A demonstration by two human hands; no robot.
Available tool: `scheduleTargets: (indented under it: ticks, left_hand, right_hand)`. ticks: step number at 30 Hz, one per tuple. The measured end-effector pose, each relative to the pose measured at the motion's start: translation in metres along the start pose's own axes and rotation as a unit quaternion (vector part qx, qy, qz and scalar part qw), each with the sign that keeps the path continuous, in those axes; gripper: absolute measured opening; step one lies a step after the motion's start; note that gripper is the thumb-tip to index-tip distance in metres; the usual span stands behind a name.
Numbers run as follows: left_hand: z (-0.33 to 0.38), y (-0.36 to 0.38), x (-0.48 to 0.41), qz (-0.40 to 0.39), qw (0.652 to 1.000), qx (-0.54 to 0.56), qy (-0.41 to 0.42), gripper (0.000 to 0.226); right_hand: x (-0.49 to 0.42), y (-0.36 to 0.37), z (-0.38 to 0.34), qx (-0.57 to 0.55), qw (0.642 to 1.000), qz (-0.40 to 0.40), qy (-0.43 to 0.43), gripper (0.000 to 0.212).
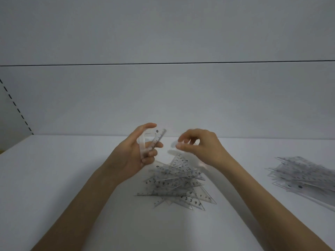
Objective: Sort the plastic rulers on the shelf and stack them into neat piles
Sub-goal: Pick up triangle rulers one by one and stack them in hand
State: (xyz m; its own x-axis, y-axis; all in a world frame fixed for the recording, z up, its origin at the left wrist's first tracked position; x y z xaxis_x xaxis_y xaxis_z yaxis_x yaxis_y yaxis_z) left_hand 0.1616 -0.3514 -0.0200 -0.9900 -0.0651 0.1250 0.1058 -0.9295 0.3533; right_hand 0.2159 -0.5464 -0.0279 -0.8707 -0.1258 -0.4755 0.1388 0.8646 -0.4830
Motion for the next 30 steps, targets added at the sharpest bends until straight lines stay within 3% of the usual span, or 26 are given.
scheduleTargets:
  ticks: [3,6,12,18,26,30]
  left_hand:
    - [0.005,-0.008,-0.004,0.053,0.998,0.032,0.019,0.024]
    - [0.004,-0.009,-0.006,0.07,0.997,0.039,0.021,0.026]
    - [0.005,-0.008,-0.005,0.068,0.997,0.038,0.02,0.026]
    - [0.004,-0.007,-0.004,0.067,0.997,0.03,0.015,0.027]
    - [0.004,-0.008,-0.004,0.083,0.996,0.031,0.02,0.026]
    - [0.003,-0.008,-0.005,0.086,0.996,0.023,0.025,0.026]
  right_hand:
    - [0.002,-0.004,0.011,0.091,0.981,-0.168,-0.019,0.046]
    - [0.004,0.001,0.015,0.124,0.962,-0.239,-0.053,0.059]
    - [0.005,-0.002,0.013,0.094,0.976,-0.191,-0.05,0.026]
    - [0.01,0.003,0.006,0.136,0.969,-0.195,-0.071,0.047]
    - [0.014,0.004,-0.006,0.226,0.944,-0.169,-0.174,0.033]
    - [0.017,0.017,-0.005,0.227,0.955,-0.144,-0.128,0.055]
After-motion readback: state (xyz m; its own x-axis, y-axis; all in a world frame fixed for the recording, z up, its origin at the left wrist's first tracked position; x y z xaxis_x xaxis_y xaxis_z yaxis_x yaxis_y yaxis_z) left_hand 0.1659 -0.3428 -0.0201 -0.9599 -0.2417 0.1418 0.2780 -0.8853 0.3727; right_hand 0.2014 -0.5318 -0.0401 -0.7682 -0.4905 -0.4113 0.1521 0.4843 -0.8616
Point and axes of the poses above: each hand's wrist, its own x-axis away from the middle knuckle, its own y-axis out of the palm, z = x × y, the point moved 2 cm from there along -x, towards the middle knuckle, and after that the axes turned 15 degrees about z, right-handed, at the moved point
